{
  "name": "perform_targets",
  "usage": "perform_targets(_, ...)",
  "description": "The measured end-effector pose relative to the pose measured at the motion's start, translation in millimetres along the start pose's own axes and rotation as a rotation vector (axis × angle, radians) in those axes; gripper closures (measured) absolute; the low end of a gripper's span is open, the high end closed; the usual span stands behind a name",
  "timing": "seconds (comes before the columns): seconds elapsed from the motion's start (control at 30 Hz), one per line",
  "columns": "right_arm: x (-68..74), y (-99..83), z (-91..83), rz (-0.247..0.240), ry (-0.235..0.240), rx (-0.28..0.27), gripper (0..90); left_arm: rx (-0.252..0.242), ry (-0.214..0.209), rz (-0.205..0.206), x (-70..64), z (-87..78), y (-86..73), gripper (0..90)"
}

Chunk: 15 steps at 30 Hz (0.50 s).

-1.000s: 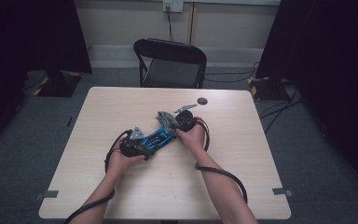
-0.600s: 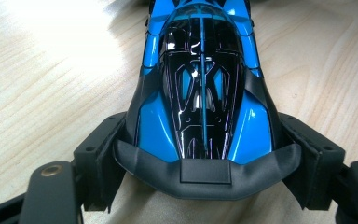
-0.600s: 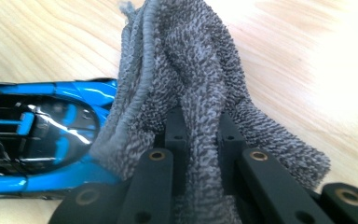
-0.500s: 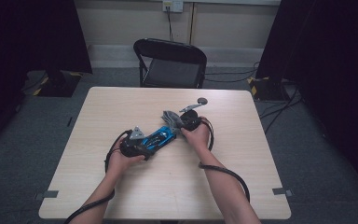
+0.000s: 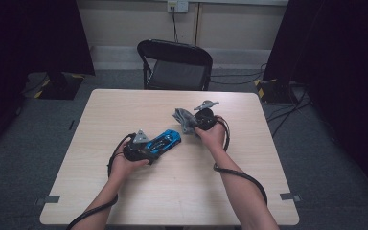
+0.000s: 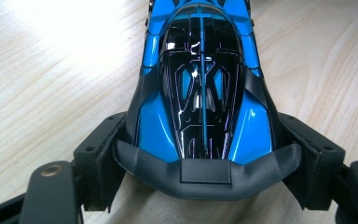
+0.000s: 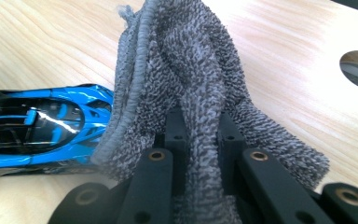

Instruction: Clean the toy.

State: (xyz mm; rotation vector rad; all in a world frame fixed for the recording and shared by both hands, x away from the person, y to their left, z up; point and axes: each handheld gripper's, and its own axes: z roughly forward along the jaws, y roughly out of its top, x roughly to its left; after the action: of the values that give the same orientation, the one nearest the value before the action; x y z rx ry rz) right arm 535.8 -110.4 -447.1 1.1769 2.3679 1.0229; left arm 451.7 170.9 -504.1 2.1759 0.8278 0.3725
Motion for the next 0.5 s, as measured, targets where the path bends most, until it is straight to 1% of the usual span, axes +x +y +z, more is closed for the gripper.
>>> perform_targets(0.13,2.7,1.9,-10.0,-0.010,0.010,-0.017,79.8,0.000,0.000,-0.001,0.1,0.0,0.0,24.3)
perform_targets(0.23,8.3,5.1,-15.6,-0.018,0.032,-0.027,79.8,0.000,0.000,0.001,0.1,0.0,0.0,24.2)
perform_targets(0.37,21.1,10.1,-20.9,-0.044,0.063,-0.044,79.8,0.000,0.000,0.001,0.2,0.0,0.0,24.2)
perform_targets(0.5,34.4,11.6,-21.4,-0.065,0.093,-0.051,79.8,0.000,-0.001,-0.001,0.1,0.1,0.0,24.2)
